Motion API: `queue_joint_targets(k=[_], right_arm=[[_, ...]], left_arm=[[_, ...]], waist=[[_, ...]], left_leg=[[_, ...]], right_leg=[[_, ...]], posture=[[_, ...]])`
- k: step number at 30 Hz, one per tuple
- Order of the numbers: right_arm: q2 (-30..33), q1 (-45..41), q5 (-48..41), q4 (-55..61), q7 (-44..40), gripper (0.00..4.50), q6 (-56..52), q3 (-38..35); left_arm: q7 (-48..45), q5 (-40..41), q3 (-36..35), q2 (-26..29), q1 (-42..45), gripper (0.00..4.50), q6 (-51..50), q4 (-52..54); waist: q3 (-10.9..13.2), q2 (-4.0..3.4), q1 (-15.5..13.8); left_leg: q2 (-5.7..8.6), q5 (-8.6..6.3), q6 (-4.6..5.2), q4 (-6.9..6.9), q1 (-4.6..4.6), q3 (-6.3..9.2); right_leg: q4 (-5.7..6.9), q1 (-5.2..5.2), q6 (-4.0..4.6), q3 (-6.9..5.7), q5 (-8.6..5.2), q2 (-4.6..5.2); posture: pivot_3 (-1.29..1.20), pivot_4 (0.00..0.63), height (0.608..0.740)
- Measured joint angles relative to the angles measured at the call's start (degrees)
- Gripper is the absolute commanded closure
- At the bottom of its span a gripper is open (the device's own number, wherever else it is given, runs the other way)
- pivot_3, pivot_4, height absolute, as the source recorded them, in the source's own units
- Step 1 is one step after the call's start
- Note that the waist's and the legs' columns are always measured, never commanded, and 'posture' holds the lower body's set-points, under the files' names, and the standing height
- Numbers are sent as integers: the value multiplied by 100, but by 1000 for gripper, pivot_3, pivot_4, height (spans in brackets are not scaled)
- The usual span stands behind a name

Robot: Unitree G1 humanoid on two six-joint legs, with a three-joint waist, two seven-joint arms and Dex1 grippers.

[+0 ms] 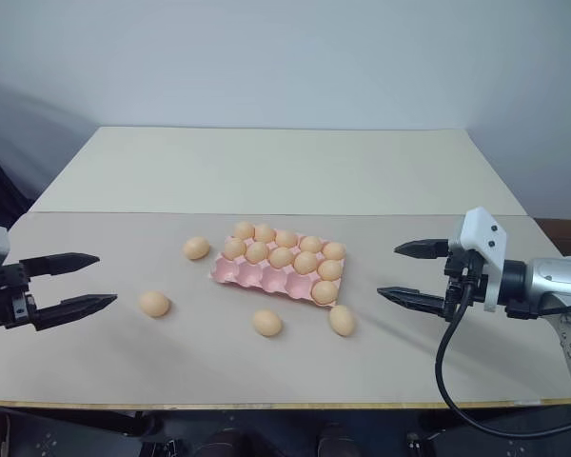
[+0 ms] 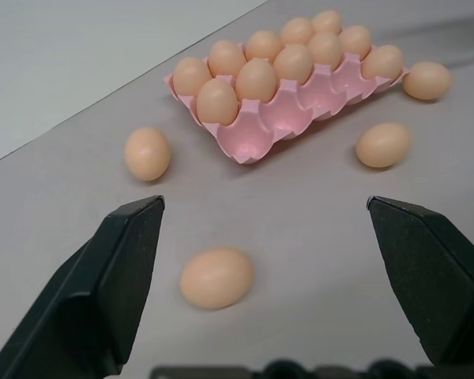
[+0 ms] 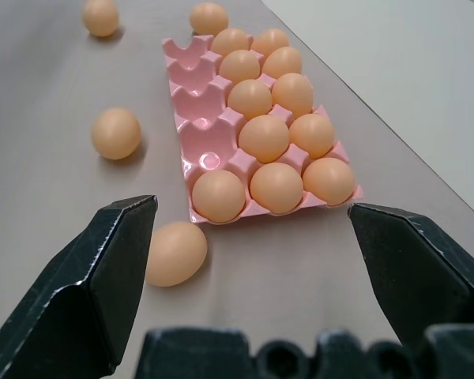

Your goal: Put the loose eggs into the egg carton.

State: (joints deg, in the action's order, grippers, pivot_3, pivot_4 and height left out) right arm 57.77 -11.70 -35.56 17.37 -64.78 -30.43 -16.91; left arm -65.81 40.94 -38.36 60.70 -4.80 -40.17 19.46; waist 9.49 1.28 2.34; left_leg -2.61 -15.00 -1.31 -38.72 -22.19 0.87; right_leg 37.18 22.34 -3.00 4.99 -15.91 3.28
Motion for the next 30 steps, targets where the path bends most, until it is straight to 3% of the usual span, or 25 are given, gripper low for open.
queue_joint_targets(k=[14, 25, 30], right_arm=[[70, 25, -77, -2, -131, 0, -23, -41], [278, -187, -41, -93, -274, 0, -23, 51], [273, -43, 387, 295, -213, 0, 37, 636]], left_arm=[[120, 120, 144, 1, 262, 19, -159, -36], [-680, 168, 577, 317, 809, 19, 56, -472], [-985, 187, 863, 318, 845, 19, 130, -499]], waist=[[0, 0, 2], [0, 0, -5], [0, 0, 14]], left_leg=[[0, 0, 0, 0, 1, -1], [0, 0, 0, 2, -1, -4], [-3, 0, 0, 3, -2, -6]], right_leg=[[0, 0, 0, 2, 0, 0], [-1, 3, -1, 3, 0, -1], [0, 7, 0, 4, 0, -4]], posture=[[0, 150, 740], [0, 150, 740], [0, 150, 740]])
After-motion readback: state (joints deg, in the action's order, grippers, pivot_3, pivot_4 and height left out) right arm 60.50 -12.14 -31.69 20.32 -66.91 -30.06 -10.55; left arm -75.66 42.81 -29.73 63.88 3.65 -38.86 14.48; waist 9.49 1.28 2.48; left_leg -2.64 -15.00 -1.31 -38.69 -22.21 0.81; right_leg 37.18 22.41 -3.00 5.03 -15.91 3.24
